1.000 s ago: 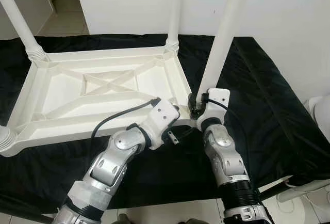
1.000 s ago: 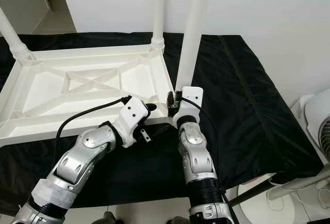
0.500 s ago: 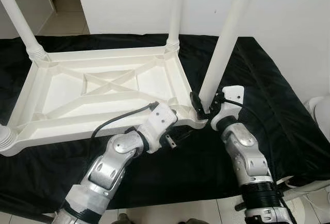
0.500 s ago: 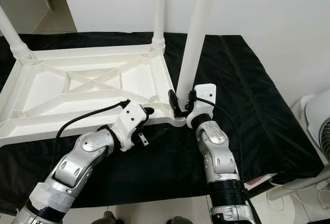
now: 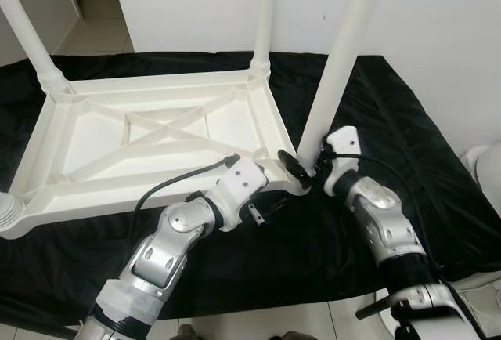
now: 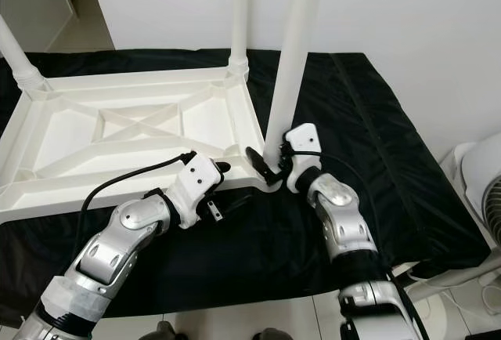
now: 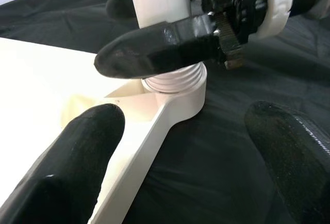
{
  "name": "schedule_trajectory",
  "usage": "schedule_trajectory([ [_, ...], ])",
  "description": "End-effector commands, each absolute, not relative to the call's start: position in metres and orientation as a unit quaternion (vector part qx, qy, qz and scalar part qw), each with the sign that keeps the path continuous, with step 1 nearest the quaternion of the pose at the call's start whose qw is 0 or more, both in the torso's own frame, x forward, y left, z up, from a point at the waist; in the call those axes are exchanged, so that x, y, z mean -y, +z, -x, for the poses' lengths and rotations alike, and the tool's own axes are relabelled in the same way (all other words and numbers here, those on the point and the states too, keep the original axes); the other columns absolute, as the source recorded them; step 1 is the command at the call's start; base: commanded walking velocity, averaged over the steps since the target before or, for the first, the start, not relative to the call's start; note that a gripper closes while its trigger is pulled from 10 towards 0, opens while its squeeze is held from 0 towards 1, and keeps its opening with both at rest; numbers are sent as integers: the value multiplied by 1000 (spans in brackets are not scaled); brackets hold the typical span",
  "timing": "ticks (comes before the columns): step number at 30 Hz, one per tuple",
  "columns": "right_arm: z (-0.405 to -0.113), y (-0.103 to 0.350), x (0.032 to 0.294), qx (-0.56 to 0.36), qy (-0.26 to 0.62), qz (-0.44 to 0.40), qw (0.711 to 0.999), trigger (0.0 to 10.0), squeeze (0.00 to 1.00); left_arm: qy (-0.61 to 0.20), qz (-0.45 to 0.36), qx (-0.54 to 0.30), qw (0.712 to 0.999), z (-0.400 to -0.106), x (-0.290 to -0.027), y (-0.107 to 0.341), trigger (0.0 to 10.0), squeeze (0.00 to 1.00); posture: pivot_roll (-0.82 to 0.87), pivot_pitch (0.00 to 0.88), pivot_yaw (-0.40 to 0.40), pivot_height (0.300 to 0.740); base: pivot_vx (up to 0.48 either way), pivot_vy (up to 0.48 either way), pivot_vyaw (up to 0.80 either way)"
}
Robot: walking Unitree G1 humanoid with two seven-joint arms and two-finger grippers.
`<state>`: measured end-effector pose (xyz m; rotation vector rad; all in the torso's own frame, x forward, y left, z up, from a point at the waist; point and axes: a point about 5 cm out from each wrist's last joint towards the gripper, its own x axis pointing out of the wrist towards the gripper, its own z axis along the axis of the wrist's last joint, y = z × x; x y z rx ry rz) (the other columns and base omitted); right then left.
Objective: Building children table
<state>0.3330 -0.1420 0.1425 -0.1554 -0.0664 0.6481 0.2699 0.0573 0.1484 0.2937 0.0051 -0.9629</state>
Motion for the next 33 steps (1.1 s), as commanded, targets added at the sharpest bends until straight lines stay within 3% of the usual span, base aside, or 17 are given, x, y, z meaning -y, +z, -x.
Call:
schedule_trajectory([
  [1,-334,137,140,21,329,82,940,3098,0,-451,-149,4,880,-270,-59,151,10000,0,-51,45,4,740,0,0,0],
  [4,-337,133,139,9,338,81,938,2588,0,-450,-149,5,881,-270,-59,152,10000,0,-48,44,2,740,0,0,0],
  [5,-337,129,140,2,341,76,937,0,0,-448,-149,6,882,-270,-58,152,10000,0,-48,44,2,740,0,0,0],
  [14,-336,121,147,-7,329,72,942,0,0,-445,-148,6,883,-269,-58,152,10000,0,-45,44,-3,740,0,0,0],
  [15,-336,120,148,-9,328,64,942,7137,0,-446,-148,6,883,-269,-58,152,10000,0,-48,46,-2,740,0,0,0],
  [16,-335,120,147,-7,320,57,946,10000,0,-447,-144,-1,883,-269,-58,151,10000,0,-51,44,-2,740,0,0,0],
  [26,-334,124,142,7,236,32,971,10000,0,-445,-149,5,883,-270,-58,149,10000,0,-60,50,-1,740,0,0,0],
  [30,-326,124,137,8,88,-21,996,10000,0,-426,-166,30,889,-273,-61,151,10000,0,-59,48,0,740,0,0,0],
  [33,-322,123,134,10,65,-29,997,10000,0,-421,-170,29,891,-275,-62,151,10000,0,-59,48,0,740,0,0,0],
])
